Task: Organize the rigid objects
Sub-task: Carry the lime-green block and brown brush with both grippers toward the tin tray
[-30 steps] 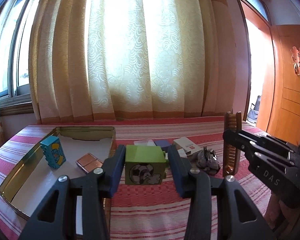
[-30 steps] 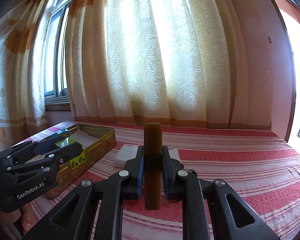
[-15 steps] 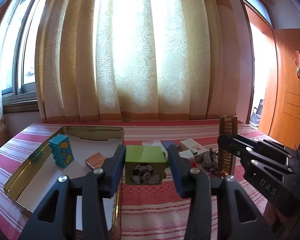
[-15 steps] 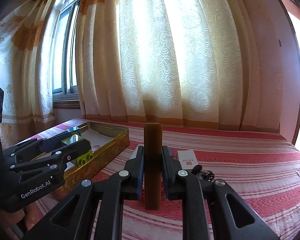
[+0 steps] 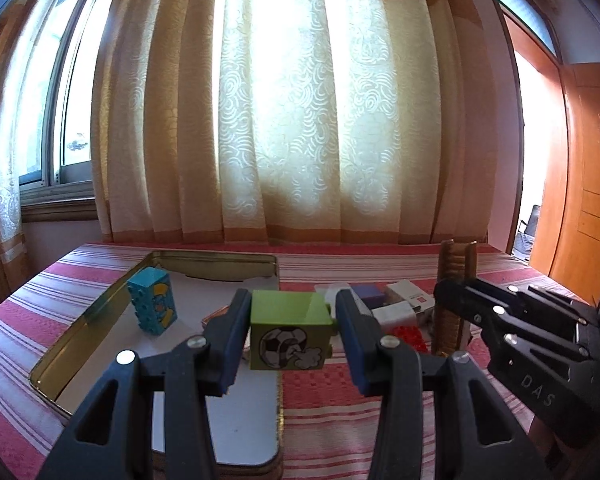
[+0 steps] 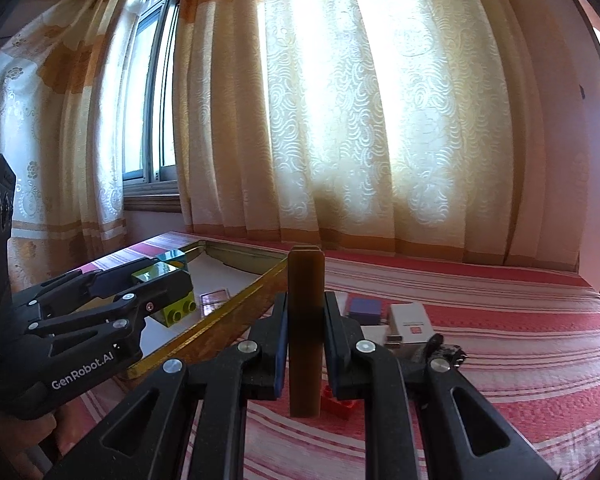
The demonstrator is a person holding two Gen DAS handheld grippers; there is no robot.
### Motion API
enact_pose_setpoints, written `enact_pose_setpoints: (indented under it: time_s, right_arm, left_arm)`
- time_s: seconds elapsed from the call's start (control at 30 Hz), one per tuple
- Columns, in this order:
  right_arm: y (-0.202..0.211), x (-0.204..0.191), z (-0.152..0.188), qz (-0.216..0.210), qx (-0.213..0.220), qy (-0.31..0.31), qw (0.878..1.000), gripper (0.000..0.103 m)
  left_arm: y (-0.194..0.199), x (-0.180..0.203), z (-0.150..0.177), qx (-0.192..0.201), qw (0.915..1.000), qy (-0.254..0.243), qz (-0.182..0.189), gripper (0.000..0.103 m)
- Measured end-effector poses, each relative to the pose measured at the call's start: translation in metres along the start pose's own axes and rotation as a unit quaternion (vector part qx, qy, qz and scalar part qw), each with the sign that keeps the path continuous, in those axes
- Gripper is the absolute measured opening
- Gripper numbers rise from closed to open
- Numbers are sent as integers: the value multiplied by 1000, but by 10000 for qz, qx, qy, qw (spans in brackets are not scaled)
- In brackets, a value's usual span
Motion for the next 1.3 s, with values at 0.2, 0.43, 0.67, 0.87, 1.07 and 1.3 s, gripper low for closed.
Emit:
enact_pose_setpoints:
  time_s: [0.2,0.43,0.67,0.87,1.07,1.3]
  right_arm:
    - [-5,-12,0,-113,-26,50,9999,17]
    - [-9,-22,-1,-226,-29,77,9997,17]
    - [-12,-36,0,-352,-64,140,9993,17]
    - [-16,-44,-1,-450,-101,166,9988,17]
    - [-20,-53,-1,-541,-113,198,9983,17]
    - [-25,-65,0,-657,-180,258,9973,17]
  left_arm:
    - [0,-10,1,4,10000,48,-58,43]
    - [4,-16,2,51,9999,-51,-149,43]
    - [4,-31,2,49,9996,7,-266,43]
    - [5,-39,2,52,9995,11,-316,43]
    - [5,-45,2,49,9994,7,-334,43]
    - [6,-53,2,51,9993,36,-368,43]
Point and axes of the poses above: each gripper's, at about its wrist camera, not at the fingertips, and y roughly against the way its jaws point, x to its right, z to its underside, the point moved 2 cm from there along -y, roughly the way its jaws point, and after that the axes turned 7 degrees about x, right-handed, at the moved point
